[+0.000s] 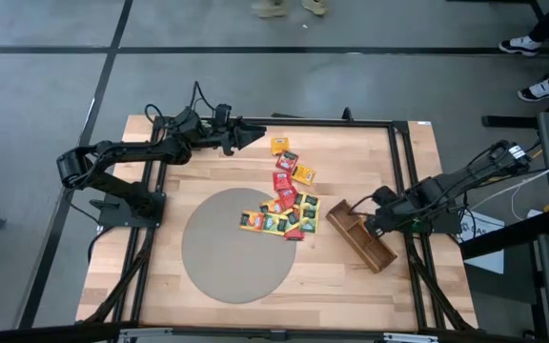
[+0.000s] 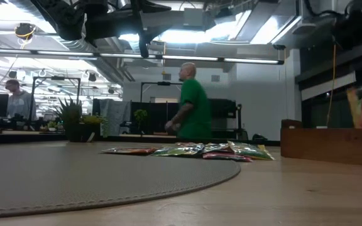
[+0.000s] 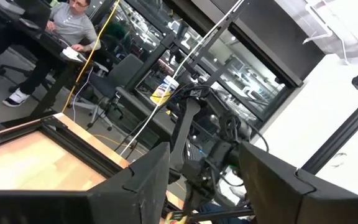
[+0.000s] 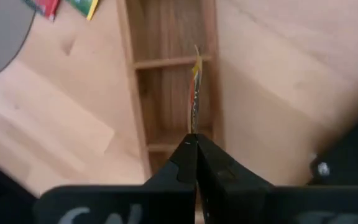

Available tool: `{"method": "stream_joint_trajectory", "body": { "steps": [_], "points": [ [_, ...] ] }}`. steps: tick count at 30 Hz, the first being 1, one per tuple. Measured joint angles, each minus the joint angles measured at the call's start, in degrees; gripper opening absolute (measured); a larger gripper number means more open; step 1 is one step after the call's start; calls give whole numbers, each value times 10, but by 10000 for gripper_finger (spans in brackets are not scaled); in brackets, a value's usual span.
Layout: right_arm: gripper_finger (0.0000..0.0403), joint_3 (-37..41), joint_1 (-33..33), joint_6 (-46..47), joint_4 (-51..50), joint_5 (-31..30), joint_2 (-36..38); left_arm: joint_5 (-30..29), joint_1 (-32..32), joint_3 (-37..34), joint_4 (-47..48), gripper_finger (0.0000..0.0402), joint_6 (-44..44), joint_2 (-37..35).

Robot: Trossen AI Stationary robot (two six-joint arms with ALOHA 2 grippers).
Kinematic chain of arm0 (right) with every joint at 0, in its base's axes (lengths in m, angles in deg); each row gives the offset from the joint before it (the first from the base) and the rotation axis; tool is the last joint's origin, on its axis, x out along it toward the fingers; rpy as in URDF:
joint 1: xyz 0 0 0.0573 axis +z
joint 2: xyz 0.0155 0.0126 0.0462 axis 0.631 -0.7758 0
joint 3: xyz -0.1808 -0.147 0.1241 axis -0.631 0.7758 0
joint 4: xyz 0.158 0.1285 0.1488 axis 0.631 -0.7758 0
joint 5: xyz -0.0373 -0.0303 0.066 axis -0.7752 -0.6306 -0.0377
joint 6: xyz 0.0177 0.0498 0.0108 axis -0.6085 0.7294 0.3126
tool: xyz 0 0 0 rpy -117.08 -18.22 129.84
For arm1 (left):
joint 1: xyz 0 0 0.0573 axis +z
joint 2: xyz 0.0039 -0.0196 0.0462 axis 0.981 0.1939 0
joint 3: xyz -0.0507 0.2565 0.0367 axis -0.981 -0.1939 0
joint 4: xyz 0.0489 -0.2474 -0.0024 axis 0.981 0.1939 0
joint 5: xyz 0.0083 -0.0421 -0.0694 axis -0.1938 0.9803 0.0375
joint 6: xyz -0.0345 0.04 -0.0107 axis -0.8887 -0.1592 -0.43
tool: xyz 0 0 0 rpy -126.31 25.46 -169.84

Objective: Pick & Place Tea
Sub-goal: Put the orange tea bag into the middle section of the wooden organizer

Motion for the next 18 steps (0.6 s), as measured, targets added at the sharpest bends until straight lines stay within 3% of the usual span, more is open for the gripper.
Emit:
{"method": "stream_joint_trajectory", "body": {
  "steps": [9,18],
  "points": [
    [2,53,0,13,68,-13,-2,0,0,0,0,185,0,0],
    [16,62,0,27,55,-30,-5,0,0,0,0,183,5,0]
  ]
}}
